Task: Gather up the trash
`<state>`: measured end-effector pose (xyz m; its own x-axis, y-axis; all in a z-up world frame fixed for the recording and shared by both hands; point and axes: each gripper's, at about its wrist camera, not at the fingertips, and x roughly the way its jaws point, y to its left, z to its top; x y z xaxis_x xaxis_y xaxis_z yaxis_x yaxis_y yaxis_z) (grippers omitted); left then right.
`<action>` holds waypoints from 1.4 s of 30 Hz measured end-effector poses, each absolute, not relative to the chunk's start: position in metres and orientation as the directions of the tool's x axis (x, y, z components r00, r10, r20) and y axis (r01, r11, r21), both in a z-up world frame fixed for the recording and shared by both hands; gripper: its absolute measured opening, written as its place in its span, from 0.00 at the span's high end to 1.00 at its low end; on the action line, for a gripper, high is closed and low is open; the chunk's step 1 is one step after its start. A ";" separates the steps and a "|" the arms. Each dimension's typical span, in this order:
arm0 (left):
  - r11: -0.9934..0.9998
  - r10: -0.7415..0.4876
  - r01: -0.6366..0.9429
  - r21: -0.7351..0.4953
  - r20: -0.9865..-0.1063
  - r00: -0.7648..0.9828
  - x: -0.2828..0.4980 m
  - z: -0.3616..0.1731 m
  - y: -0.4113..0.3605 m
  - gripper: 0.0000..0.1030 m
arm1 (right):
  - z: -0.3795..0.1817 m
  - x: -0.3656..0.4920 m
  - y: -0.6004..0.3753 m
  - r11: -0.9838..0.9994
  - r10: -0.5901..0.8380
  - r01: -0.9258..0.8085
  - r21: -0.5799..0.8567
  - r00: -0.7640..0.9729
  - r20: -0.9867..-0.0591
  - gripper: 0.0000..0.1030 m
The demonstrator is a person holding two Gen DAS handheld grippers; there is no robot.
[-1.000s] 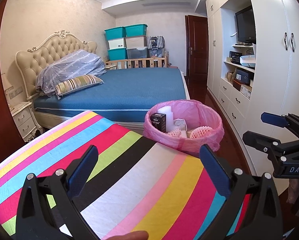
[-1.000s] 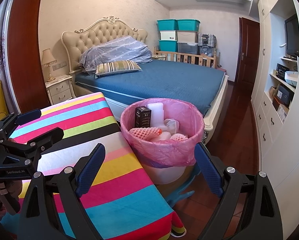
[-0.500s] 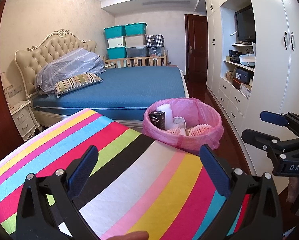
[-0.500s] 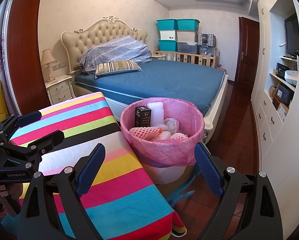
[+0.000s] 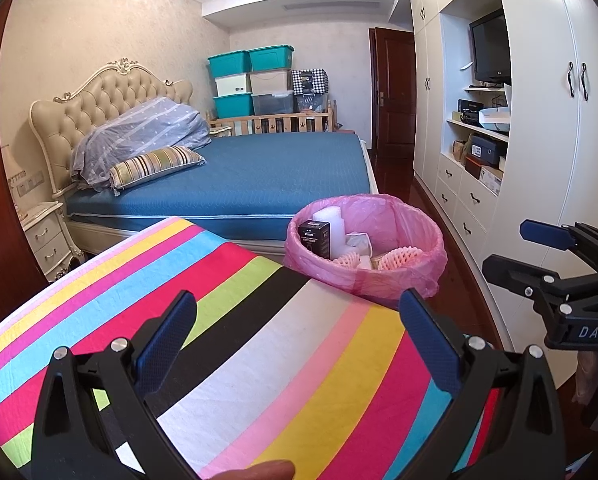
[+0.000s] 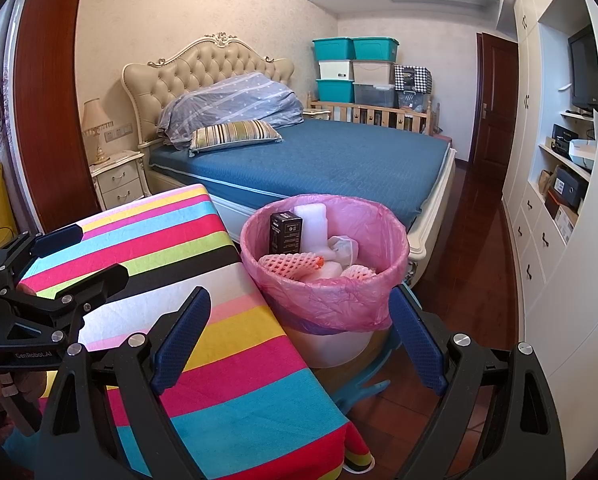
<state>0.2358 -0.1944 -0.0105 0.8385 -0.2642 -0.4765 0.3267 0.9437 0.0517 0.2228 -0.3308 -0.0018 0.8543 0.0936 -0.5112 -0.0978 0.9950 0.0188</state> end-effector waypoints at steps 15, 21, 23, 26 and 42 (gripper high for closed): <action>0.942 -0.270 0.332 0.052 -0.473 0.839 0.235 -0.010 -0.193 0.05 | -0.004 0.223 -0.329 0.995 0.097 -0.101 0.019 0.853 -0.512 0.18; 0.941 -0.272 0.335 0.053 -0.474 0.837 0.234 -0.010 -0.194 0.05 | -0.004 0.223 -0.329 0.995 0.096 -0.099 0.020 0.853 -0.513 0.18; 0.939 -0.275 0.339 0.054 -0.474 0.837 0.233 -0.009 -0.193 0.05 | -0.005 0.223 -0.328 0.995 0.096 -0.100 0.020 0.852 -0.514 0.18; 0.938 -0.279 0.343 0.052 -0.475 0.835 0.232 -0.008 -0.192 0.05 | -0.005 0.223 -0.328 0.995 0.096 -0.100 0.020 0.853 -0.514 0.18; 0.948 -0.268 0.318 0.018 -0.491 0.829 0.235 -0.009 -0.186 0.05 | -0.009 0.223 -0.325 0.994 0.102 -0.105 0.024 0.849 -0.518 0.18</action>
<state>0.2351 -0.1860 -0.0087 0.8289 -0.2685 -0.4908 0.3176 0.9481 0.0178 0.2234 -0.3250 -0.0087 0.8493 0.1015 -0.5181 -0.1045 0.9942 0.0235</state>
